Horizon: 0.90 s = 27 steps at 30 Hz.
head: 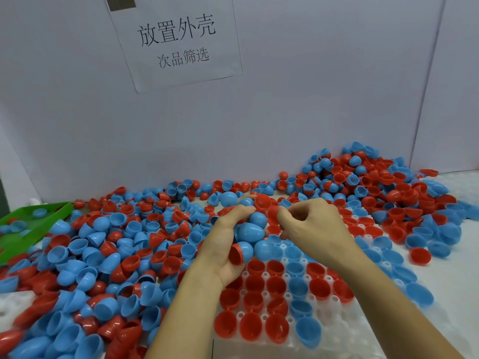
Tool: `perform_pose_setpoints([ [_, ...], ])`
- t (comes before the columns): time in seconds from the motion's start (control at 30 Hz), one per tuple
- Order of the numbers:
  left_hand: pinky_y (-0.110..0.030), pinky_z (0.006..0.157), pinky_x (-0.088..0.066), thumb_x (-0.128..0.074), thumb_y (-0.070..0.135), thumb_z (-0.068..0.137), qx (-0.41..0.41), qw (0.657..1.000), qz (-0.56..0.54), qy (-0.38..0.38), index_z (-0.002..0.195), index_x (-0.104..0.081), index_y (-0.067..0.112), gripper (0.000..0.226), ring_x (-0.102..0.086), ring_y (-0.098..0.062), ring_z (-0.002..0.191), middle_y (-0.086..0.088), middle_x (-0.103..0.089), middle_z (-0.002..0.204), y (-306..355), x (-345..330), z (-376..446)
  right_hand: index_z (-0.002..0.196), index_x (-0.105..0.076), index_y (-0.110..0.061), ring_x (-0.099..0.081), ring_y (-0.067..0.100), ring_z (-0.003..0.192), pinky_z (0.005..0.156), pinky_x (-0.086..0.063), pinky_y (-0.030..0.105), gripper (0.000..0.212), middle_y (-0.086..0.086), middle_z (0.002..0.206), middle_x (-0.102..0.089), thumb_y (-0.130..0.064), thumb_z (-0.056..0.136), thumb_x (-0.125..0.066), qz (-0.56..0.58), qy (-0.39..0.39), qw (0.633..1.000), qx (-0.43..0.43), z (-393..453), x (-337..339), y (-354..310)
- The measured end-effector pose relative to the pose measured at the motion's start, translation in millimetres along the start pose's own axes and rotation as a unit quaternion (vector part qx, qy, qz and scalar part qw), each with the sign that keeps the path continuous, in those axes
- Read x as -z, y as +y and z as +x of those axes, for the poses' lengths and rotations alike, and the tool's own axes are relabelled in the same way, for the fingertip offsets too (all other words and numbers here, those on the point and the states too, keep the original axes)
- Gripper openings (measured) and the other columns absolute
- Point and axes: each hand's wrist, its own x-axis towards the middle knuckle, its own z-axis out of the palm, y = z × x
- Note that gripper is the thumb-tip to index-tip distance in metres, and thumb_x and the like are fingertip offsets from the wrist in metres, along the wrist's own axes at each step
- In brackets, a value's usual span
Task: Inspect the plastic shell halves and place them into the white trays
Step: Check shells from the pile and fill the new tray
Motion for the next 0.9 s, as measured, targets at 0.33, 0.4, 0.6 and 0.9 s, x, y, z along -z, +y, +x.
perform_pose_setpoints([
  [0.33, -0.03, 0.063, -0.058, -0.068, 0.025, 0.084, -0.003, 0.999, 0.035, -0.035, 0.088, -0.079, 0.019, 0.013, -0.069, -0.016, 0.07, -0.007, -0.073, 0.089, -2.2, -1.4, -0.1, 0.1, -0.041, -0.039, -0.069, 0.028, 0.058, 0.051, -0.059, 0.035, 0.042, 0.014, 0.066, -0.069, -0.004, 0.09, -0.062, 0.007, 0.001, 0.997, 0.071, -1.7, -3.0, 3.9],
  [0.4, -0.03, 0.063, -0.058, -0.068, 0.025, 0.083, 0.002, 0.999, 0.036, -0.038, 0.089, -0.08, 0.019, 0.015, -0.069, -0.016, 0.07, -0.007, -0.073, 0.088, -2.1, -1.4, -0.7, 0.1, -0.043, -0.04, -0.069, 0.028, 0.054, 0.049, -0.059, 0.04, 0.041, 0.017, 0.067, -0.068, -0.004, 0.093, -0.06, -0.009, -0.021, 0.995, 0.095, -2.7, -0.1, 4.3],
  [0.6, -0.034, 0.07, -0.058, -0.069, 0.025, 0.084, 0.012, 0.999, 0.042, -0.026, 0.104, -0.074, 0.015, 0.023, -0.066, -0.02, 0.075, -0.01, -0.069, 0.094, -2.8, -0.2, 0.1, 0.098, -0.057, -0.038, -0.069, 0.012, 0.05, 0.049, -0.06, 0.034, 0.033, 0.003, 0.069, -0.069, -0.004, 0.096, -0.055, -0.051, -0.086, 0.988, 0.114, -3.2, 5.3, 4.0],
  [0.9, -0.031, 0.061, -0.057, -0.075, 0.024, 0.069, 0.014, 0.999, 0.007, 0.048, 0.087, -0.076, 0.018, 0.02, -0.064, -0.018, 0.06, -0.008, -0.069, 0.084, 0.3, -0.8, 1.8, 0.09, -0.064, -0.025, -0.072, 0.013, 0.055, 0.052, -0.058, 0.023, 0.016, -0.002, 0.061, -0.072, -0.009, 0.093, -0.064, -0.039, -0.112, 0.993, 0.013, -0.5, 30.1, 6.3],
])
